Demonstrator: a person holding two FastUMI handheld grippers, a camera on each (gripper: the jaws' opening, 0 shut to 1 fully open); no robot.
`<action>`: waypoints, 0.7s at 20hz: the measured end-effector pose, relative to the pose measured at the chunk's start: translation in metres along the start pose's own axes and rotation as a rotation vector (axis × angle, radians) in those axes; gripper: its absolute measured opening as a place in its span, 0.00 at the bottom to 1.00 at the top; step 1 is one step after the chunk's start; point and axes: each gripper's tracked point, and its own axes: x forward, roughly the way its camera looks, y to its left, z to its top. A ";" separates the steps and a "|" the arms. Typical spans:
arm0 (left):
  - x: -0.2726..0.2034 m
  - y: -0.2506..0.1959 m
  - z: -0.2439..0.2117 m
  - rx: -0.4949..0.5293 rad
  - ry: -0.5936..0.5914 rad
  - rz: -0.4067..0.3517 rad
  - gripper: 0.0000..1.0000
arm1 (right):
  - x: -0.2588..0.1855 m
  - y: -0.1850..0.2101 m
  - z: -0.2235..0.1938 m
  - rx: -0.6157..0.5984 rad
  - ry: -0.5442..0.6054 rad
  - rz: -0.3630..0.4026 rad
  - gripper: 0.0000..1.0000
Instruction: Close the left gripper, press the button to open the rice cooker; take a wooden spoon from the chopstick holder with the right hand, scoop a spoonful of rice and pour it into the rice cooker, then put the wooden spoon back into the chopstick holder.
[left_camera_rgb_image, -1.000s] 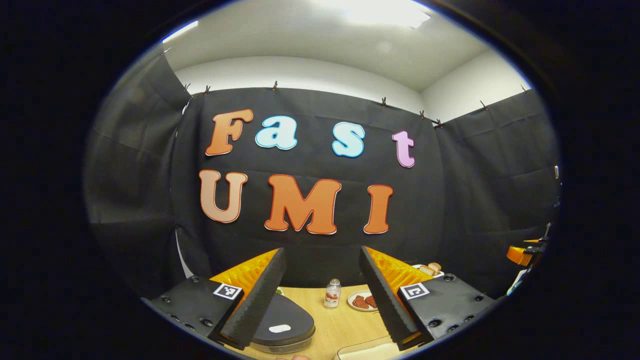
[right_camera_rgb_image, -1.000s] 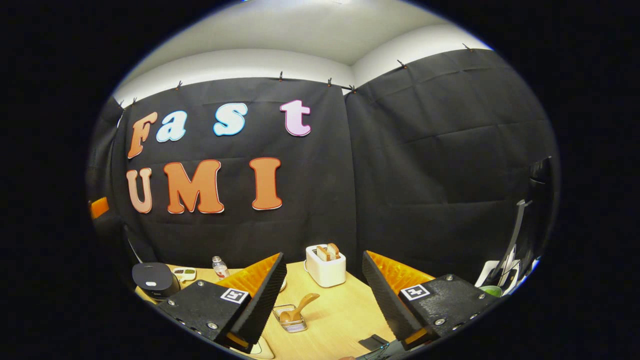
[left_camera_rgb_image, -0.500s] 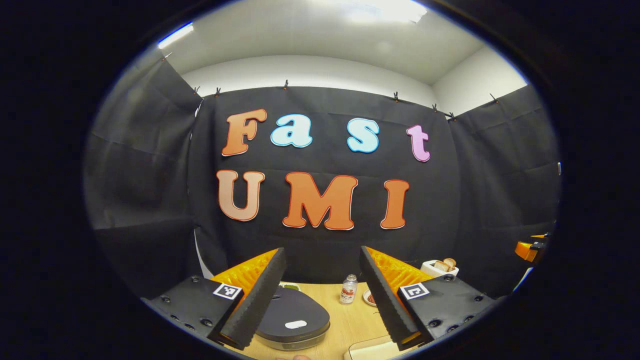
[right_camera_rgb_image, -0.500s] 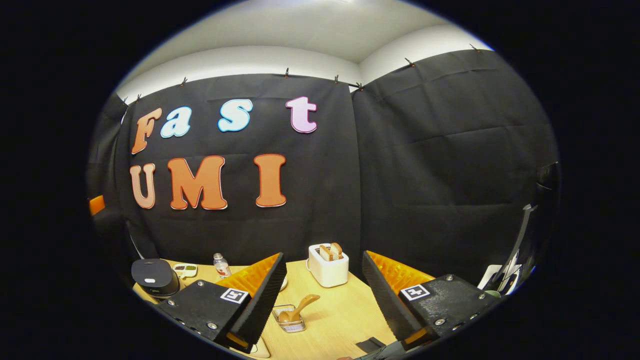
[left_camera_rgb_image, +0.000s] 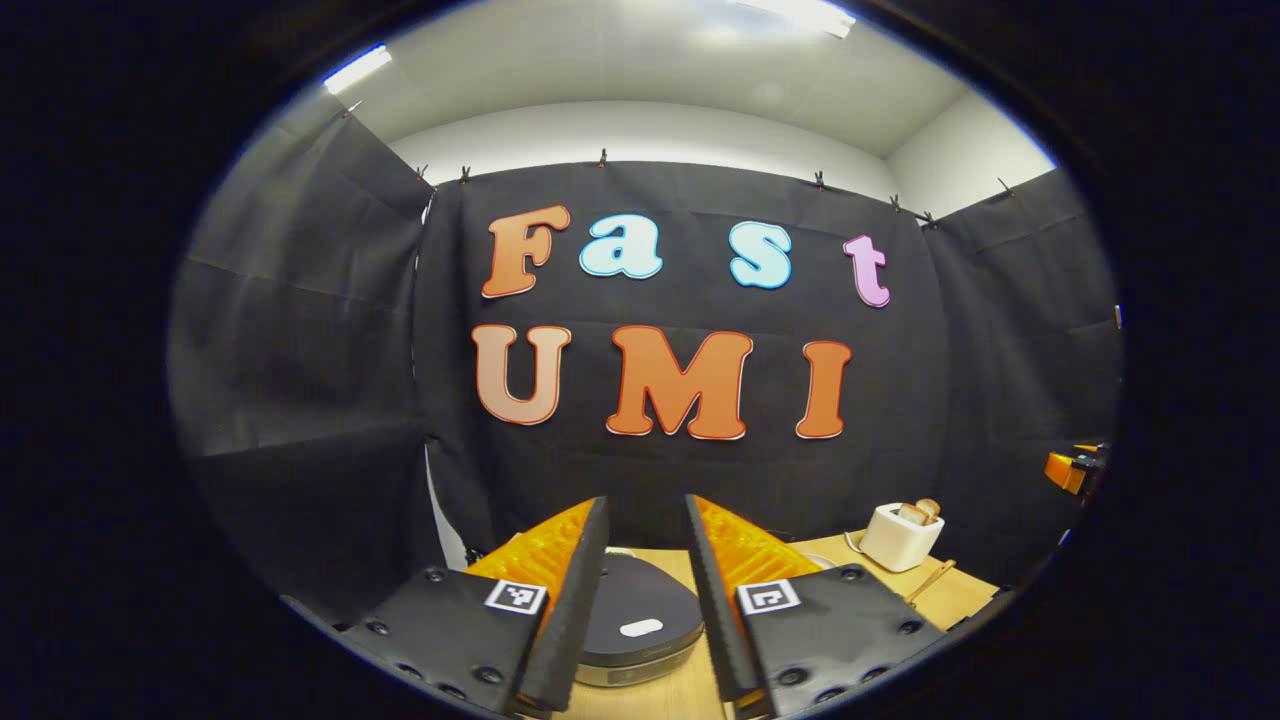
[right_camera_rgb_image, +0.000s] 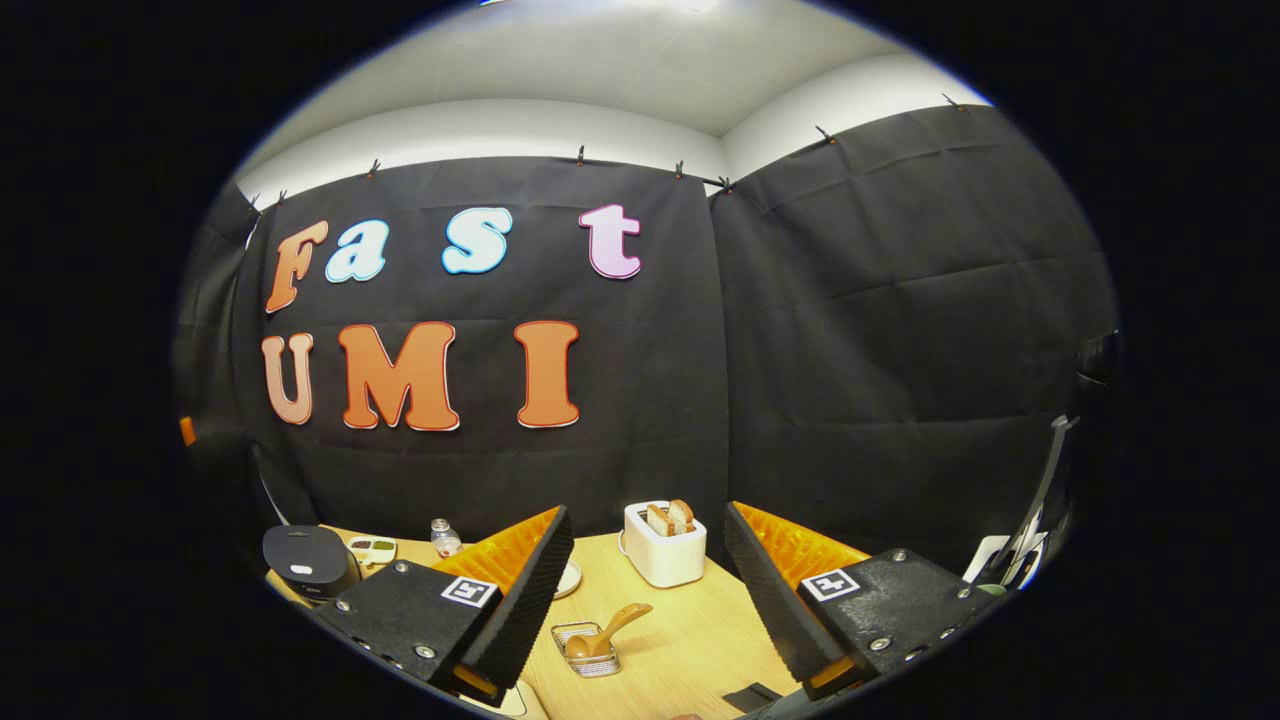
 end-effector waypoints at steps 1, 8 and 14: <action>-0.001 0.006 0.001 0.008 -0.004 0.018 0.47 | 0.000 0.004 0.000 0.004 0.004 0.005 0.95; -0.001 0.012 -0.010 0.007 0.006 0.049 0.04 | 0.012 0.010 -0.001 -0.015 0.015 0.037 0.95; 0.021 -0.014 -0.044 0.007 0.124 -0.065 0.07 | 0.011 0.015 -0.009 -0.026 0.023 0.038 0.95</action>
